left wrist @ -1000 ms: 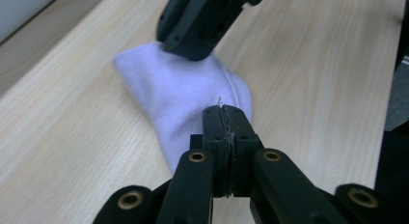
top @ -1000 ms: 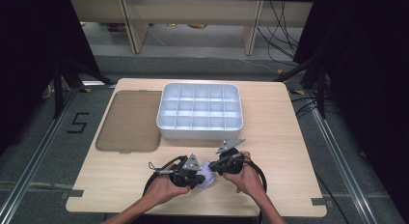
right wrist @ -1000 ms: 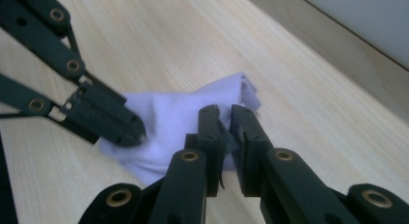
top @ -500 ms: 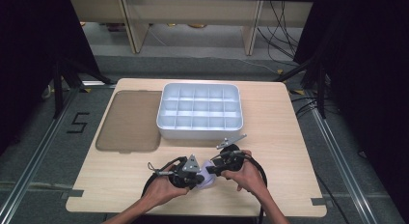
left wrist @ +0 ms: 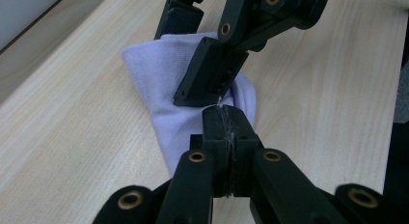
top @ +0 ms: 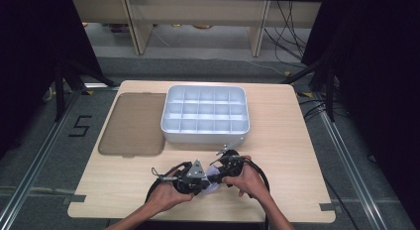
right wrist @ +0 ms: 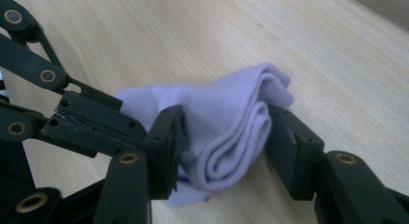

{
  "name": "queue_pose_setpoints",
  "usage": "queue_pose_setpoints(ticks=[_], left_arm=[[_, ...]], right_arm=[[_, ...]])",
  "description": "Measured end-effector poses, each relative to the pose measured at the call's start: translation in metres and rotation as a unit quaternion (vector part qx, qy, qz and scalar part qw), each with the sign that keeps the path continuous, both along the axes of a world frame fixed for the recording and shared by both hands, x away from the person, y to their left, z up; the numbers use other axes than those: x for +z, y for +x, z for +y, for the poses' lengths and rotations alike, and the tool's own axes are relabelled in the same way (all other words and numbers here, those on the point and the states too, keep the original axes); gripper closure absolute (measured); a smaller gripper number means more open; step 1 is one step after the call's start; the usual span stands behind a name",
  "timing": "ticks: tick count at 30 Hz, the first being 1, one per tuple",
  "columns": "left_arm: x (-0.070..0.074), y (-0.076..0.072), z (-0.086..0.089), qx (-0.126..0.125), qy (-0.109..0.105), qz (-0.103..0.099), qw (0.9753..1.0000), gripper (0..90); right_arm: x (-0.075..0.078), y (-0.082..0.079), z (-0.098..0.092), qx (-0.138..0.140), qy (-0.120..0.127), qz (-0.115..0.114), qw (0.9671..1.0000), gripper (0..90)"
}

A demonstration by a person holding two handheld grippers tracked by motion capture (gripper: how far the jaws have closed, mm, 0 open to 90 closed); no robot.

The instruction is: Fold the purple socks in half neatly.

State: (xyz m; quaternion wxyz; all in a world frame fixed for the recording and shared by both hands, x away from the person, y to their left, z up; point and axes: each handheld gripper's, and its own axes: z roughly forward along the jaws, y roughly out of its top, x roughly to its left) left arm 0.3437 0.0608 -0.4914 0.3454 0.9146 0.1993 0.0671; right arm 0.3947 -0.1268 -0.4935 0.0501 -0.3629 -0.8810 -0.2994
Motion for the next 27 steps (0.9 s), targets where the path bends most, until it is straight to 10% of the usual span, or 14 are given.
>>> queue_pose_setpoints(ticks=[6,12,27], left_arm=[[0.000,0.000,0.002,-0.003,-0.010,-0.004,0.9999,86.8],[0.003,-0.007,0.017,0.034,-0.069,0.018,0.9968,73.7],[0.007,-0.022,0.092,0.102,-0.065,0.029,0.9922,36.3]], right_arm=[[-0.003,-0.001,-0.002,-0.003,0.022,0.012,0.9997,62.0],[-0.005,-0.001,-0.005,-0.007,0.033,0.021,0.9992,68.3],[-0.002,-0.006,-0.005,-0.014,0.026,0.007,0.9995,70.3]])
